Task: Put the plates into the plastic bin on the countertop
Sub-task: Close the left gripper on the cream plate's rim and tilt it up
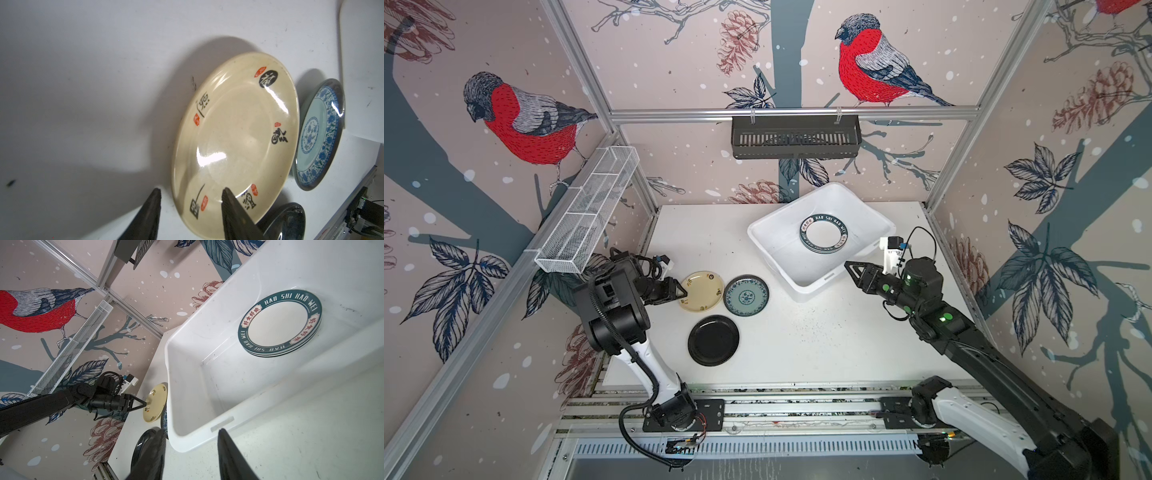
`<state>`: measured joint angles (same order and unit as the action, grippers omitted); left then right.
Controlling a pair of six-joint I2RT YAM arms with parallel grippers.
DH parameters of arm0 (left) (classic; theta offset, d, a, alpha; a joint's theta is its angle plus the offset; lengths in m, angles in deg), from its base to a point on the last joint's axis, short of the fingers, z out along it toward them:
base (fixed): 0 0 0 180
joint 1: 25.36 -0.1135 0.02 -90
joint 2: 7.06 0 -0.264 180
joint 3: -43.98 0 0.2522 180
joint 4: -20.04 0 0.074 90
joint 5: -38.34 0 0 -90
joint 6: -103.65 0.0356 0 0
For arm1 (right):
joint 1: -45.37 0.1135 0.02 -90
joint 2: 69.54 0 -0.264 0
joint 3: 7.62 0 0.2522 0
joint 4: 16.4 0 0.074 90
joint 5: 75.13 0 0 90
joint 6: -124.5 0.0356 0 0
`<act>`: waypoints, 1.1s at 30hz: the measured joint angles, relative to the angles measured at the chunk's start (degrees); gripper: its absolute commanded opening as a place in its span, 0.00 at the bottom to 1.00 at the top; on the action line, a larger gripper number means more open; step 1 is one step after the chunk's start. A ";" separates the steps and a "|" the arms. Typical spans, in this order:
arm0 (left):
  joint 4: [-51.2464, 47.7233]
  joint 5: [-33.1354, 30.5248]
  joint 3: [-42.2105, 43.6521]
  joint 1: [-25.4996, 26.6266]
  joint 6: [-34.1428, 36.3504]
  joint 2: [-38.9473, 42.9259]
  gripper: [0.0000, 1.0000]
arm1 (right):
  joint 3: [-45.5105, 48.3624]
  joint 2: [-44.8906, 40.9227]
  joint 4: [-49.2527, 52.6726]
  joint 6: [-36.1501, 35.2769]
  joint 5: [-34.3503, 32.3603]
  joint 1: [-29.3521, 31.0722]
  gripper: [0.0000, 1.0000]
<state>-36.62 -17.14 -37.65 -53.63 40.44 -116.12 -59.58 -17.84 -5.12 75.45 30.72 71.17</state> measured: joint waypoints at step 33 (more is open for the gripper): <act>2.29 2.56 0.63 -0.13 -1.11 -1.73 0.15 | 1.20 2.36 -3.48 1.55 0.26 0.74 0.41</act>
<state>-34.32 -14.58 -37.02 -53.77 39.32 -117.85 -58.37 -15.48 -8.59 77.00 30.99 71.91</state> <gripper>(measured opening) 0.161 0.411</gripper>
